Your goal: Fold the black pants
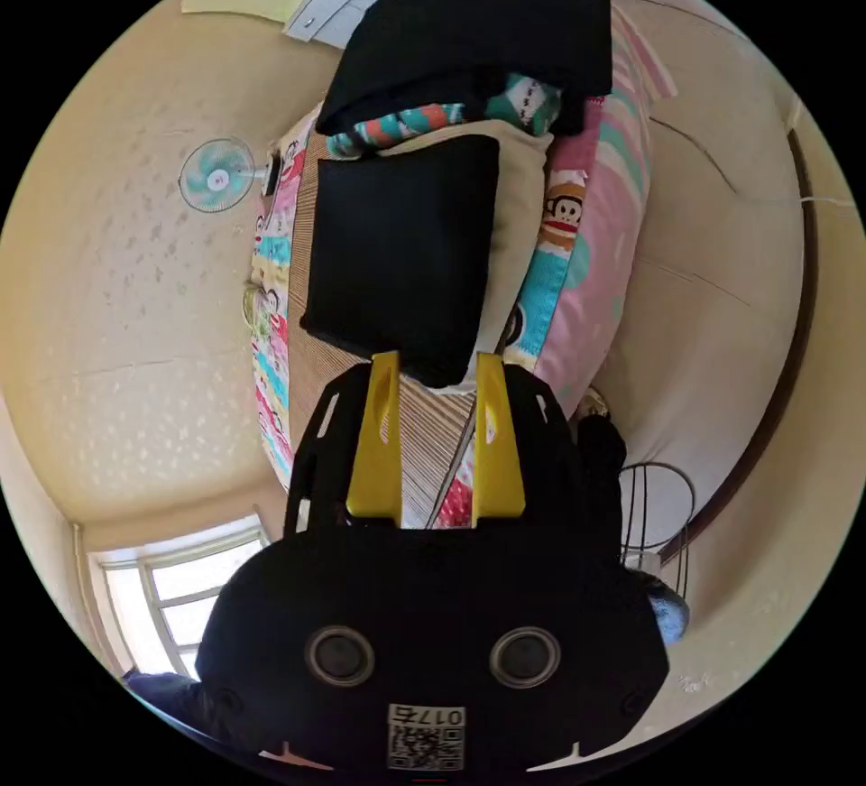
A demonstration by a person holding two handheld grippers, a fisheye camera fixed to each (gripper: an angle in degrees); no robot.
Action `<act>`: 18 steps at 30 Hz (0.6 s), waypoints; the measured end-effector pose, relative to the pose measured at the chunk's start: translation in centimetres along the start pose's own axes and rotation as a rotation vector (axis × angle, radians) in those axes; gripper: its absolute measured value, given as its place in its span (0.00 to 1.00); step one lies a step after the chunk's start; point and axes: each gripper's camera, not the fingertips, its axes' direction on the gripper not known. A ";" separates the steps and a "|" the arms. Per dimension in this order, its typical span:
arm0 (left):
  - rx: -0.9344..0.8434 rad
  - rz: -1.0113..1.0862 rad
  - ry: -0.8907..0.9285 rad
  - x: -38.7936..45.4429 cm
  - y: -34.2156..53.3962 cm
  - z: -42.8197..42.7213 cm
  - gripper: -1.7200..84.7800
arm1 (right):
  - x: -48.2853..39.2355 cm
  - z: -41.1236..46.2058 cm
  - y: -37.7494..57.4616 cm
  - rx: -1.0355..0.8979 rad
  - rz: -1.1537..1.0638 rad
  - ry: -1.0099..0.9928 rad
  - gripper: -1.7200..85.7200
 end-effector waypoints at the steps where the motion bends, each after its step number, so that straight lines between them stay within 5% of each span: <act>1: -0.008 -0.007 -0.003 0.3 -0.5 1.1 0.17 | 0.5 0.0 -1.7 -0.023 0.003 -0.026 0.16; 7: 0.027 -0.042 0.070 3.4 -3.8 7.8 0.17 | -4.6 -2.3 -6.9 -0.170 -0.057 0.083 0.08; 14: 0.153 -0.064 0.174 2.3 -5.0 12.0 0.17 | -21.7 -5.5 -12.6 -0.181 -0.702 -0.316 0.05; 18: 0.185 -0.082 0.163 0.6 -6.7 14.2 0.17 | -23.5 -6.5 -14.6 -0.227 -0.705 -0.334 0.04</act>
